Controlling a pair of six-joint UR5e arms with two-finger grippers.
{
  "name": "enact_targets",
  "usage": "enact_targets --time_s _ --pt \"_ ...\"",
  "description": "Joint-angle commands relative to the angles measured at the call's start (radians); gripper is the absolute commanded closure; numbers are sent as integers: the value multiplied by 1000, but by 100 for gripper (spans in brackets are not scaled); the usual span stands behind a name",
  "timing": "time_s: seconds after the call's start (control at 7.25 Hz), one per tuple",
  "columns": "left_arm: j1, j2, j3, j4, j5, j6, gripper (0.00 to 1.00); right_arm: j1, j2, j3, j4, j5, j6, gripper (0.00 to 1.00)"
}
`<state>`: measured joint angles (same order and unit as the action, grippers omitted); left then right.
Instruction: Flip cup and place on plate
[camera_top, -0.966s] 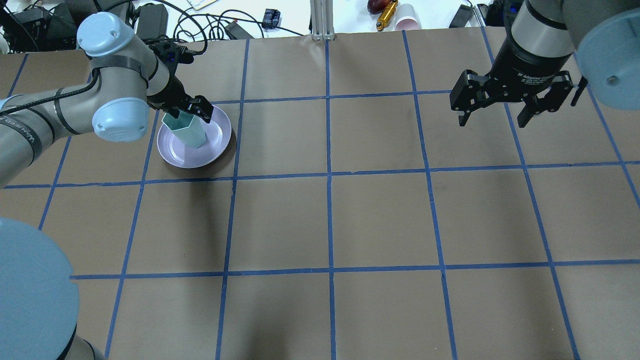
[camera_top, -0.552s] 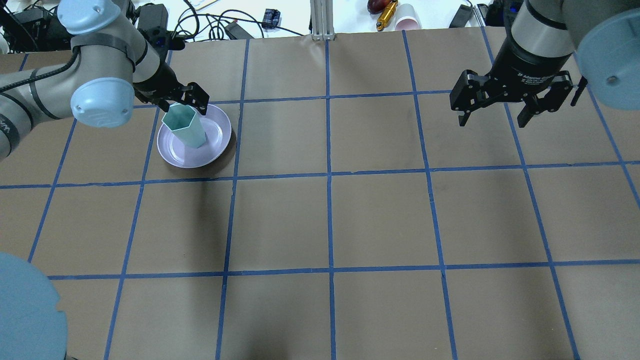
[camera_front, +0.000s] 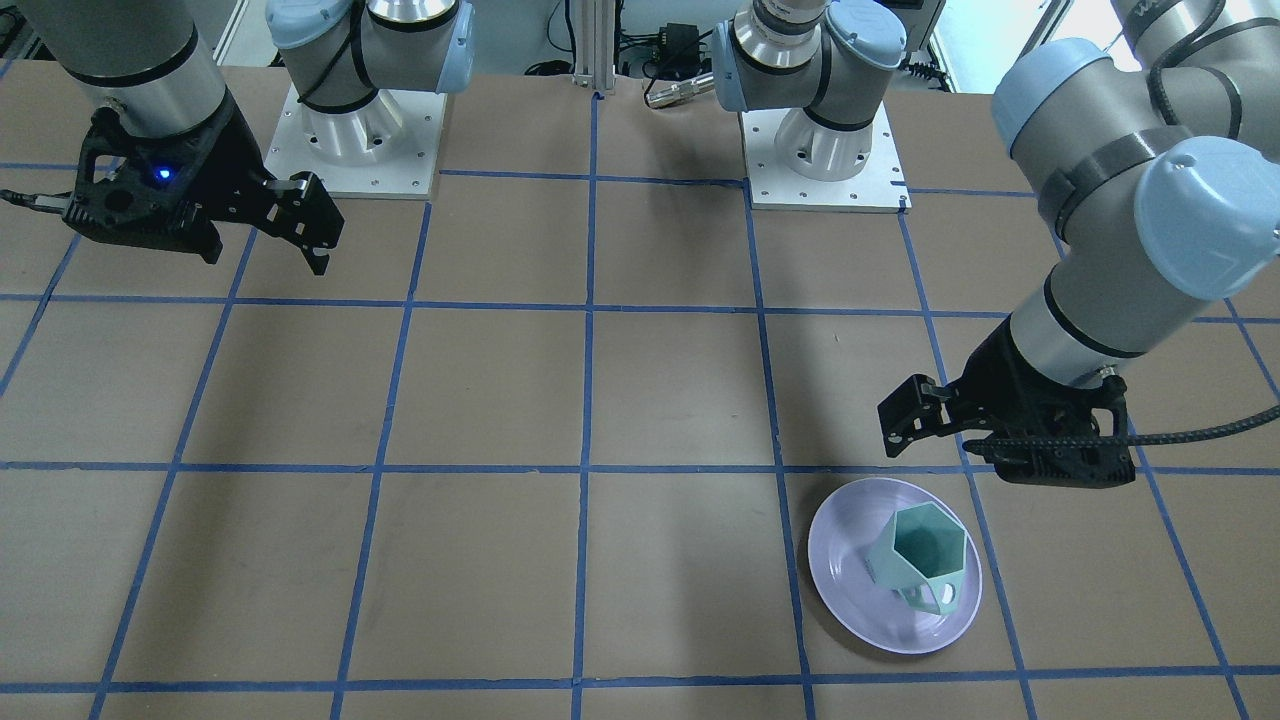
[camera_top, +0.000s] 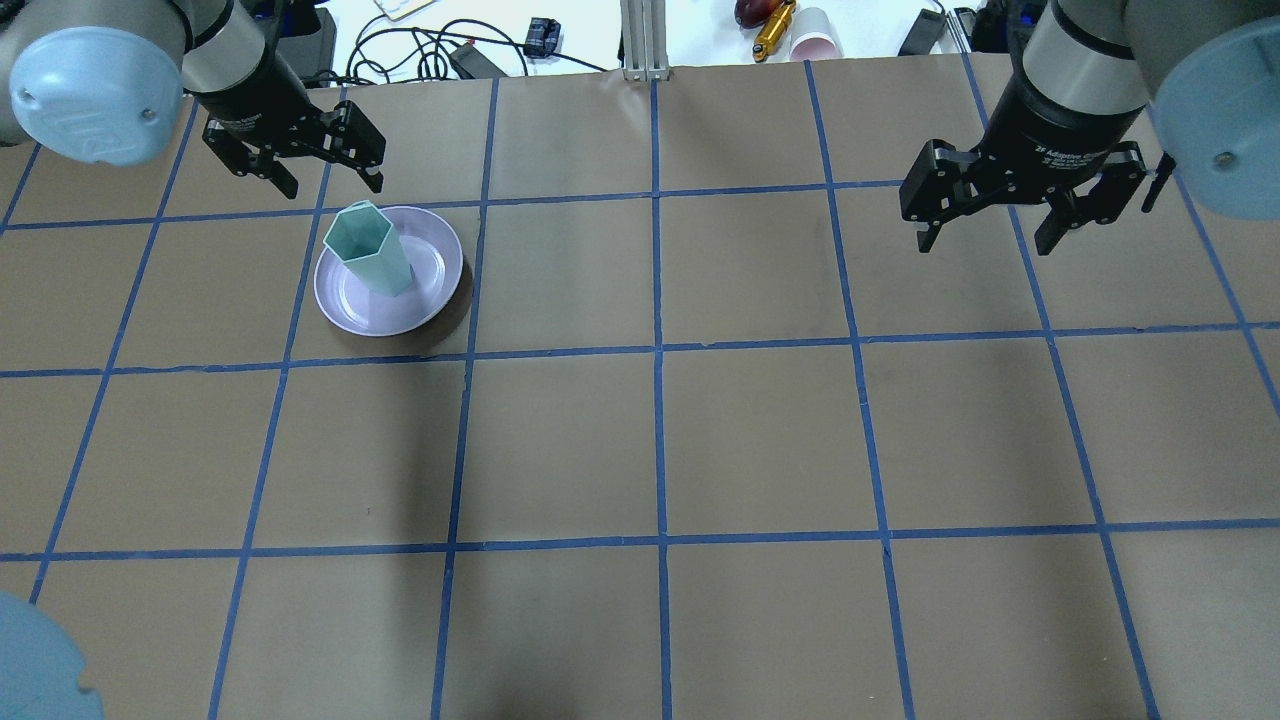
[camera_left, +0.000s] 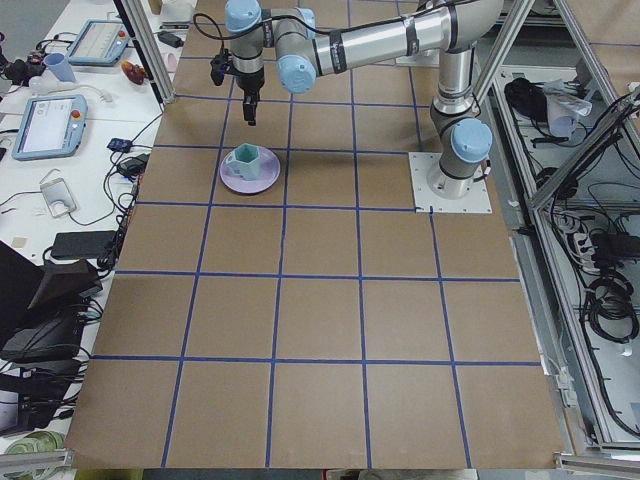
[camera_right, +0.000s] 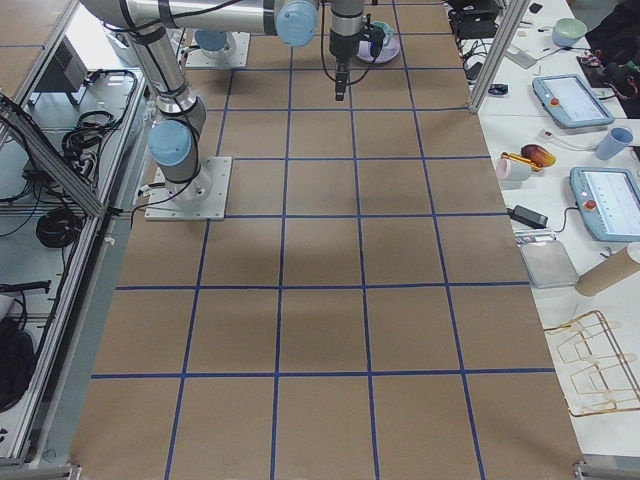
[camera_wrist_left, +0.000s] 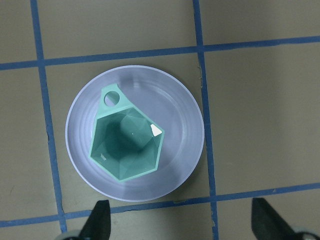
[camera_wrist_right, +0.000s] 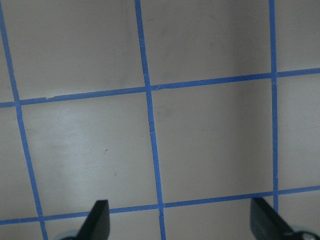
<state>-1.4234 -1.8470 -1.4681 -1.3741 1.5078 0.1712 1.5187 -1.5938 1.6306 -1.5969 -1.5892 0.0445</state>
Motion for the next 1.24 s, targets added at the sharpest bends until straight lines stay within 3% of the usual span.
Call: enact_targets --time_s 0.0,0.55,1.1 --pt "-14 58 6 -69 67 -83 0 0 0 0 0 0 0 0" --pt "-132 110 -1 -77 63 -191 0 0 0 0 0 0 0 0" --pt "-118 164 -9 -213 75 -188 0 0 0 0 0 0 0 0"
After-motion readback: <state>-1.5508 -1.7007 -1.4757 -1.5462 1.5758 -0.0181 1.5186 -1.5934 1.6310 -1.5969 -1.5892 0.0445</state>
